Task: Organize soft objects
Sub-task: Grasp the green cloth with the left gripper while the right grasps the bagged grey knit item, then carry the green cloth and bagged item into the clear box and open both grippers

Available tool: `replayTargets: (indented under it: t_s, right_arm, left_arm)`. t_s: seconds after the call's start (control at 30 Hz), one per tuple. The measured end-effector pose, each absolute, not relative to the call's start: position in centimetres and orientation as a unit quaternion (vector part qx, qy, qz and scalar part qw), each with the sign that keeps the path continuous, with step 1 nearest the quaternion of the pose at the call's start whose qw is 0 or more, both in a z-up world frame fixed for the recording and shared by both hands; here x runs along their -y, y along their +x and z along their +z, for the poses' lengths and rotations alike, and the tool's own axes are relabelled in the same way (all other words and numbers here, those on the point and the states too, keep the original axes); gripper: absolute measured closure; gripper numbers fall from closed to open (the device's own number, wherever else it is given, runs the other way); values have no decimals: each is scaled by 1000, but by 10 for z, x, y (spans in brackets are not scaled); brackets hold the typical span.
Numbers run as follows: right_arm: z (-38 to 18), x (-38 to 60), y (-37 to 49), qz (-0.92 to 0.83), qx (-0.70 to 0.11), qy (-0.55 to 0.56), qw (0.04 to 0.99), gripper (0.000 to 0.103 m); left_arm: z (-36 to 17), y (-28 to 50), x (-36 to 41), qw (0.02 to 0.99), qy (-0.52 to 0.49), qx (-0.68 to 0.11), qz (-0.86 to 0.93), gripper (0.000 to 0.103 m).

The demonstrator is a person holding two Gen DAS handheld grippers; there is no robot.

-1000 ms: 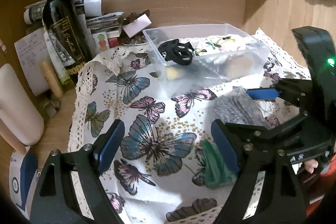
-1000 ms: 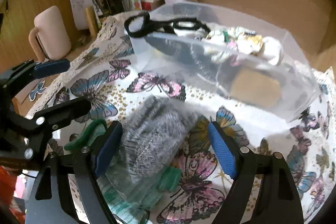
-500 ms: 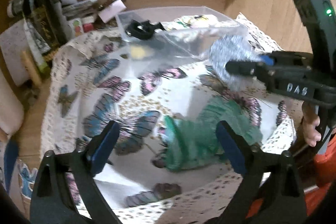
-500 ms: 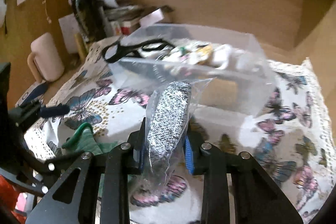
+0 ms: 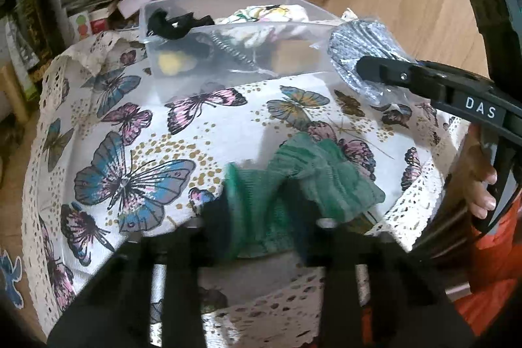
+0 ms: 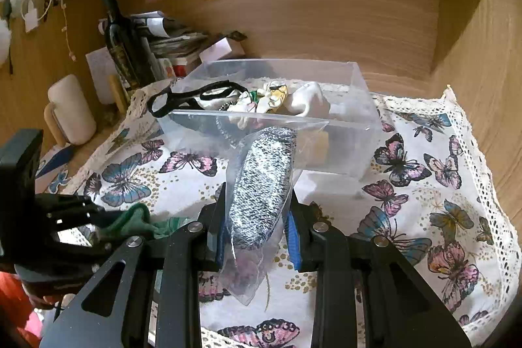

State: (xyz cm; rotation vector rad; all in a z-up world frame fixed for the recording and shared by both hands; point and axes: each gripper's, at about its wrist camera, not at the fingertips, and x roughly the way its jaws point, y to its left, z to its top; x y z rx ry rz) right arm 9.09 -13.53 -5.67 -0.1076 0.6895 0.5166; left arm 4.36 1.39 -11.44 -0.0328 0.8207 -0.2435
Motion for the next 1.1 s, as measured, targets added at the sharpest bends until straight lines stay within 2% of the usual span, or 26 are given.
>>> replayTargets:
  t_s: [0.17, 0.7, 1.1]
  right_arm:
    - [-48, 138, 88, 244, -319, -56, 914, 77]
    - [-10, 146, 103, 235, -258, -36, 936, 77]
    - [16, 130, 140, 227, -228, -36, 946, 77]
  left_arm:
    - [-101, 42, -16, 921, -10, -376, -106, 91]
    - [-12, 56, -43, 972, -5, -229, -44, 92]
    - [-3, 116, -48, 976, -17, -216, -1, 92]
